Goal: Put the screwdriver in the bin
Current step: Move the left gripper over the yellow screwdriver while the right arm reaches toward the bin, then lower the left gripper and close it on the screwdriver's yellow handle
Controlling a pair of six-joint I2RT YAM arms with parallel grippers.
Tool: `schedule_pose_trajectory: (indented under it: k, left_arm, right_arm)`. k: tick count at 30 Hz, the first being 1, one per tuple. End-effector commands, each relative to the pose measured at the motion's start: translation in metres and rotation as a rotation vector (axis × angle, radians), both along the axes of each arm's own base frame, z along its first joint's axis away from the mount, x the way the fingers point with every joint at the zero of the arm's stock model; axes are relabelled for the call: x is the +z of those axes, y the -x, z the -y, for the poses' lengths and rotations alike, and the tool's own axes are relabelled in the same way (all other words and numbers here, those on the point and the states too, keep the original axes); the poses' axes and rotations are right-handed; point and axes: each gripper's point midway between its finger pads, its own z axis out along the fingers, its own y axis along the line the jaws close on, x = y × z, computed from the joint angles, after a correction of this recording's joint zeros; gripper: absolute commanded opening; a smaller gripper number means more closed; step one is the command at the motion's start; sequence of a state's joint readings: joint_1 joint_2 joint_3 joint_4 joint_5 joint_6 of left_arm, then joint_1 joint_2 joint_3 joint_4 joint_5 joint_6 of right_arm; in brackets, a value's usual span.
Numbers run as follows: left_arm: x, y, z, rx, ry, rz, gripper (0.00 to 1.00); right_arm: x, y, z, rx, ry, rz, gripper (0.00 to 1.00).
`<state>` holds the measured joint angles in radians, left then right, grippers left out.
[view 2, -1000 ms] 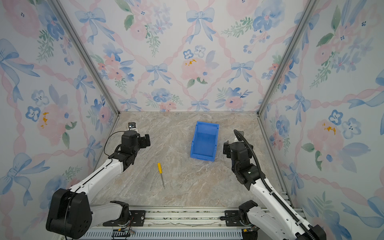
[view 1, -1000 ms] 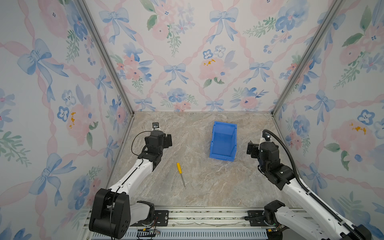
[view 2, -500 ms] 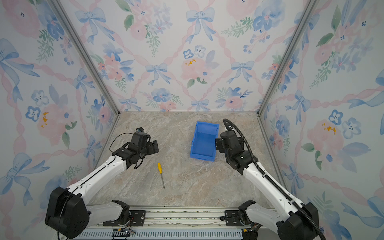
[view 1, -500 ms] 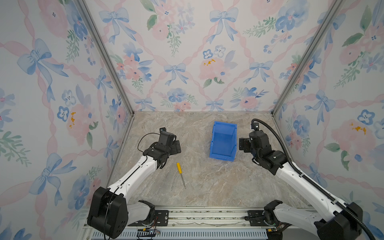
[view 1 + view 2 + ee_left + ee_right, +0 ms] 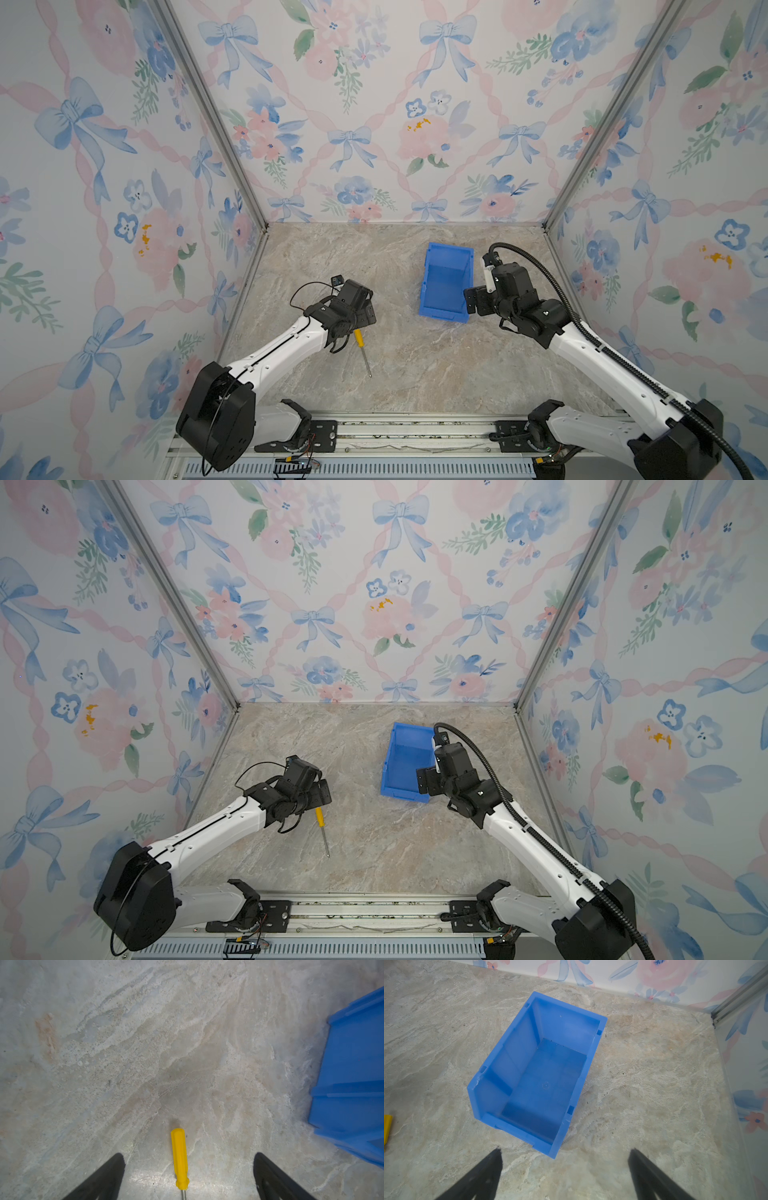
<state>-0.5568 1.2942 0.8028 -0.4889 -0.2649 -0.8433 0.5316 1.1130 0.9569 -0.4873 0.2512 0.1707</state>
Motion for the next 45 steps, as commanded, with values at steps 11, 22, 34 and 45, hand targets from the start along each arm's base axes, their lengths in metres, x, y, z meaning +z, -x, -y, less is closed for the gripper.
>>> schedule_pose_trajectory:
  k: [11, 22, 34, 45]
  left_arm:
    - [-0.051, 0.023, -0.003, 0.03, -0.096, -0.156, 0.92]
    - [-0.073, 0.024, 0.004, 0.019, -0.162, -0.214, 0.77]
    - [-0.078, 0.021, 0.007, 0.041, -0.173, -0.217, 0.61]
    - [-0.075, 0.017, 0.01, 0.052, -0.16, -0.203, 0.38]
  right_arm:
    - [-0.002, 0.018, 0.005, 0.053, 0.061, -0.041, 0.97]
    - [0.001, 0.019, 0.001, 0.063, 0.028, -0.031, 0.97]
    - [-0.001, 0.026, 0.003, 0.086, 0.032, -0.023, 0.97]
    - [0.002, 0.027, 0.003, 0.095, 0.029, -0.01, 0.97]
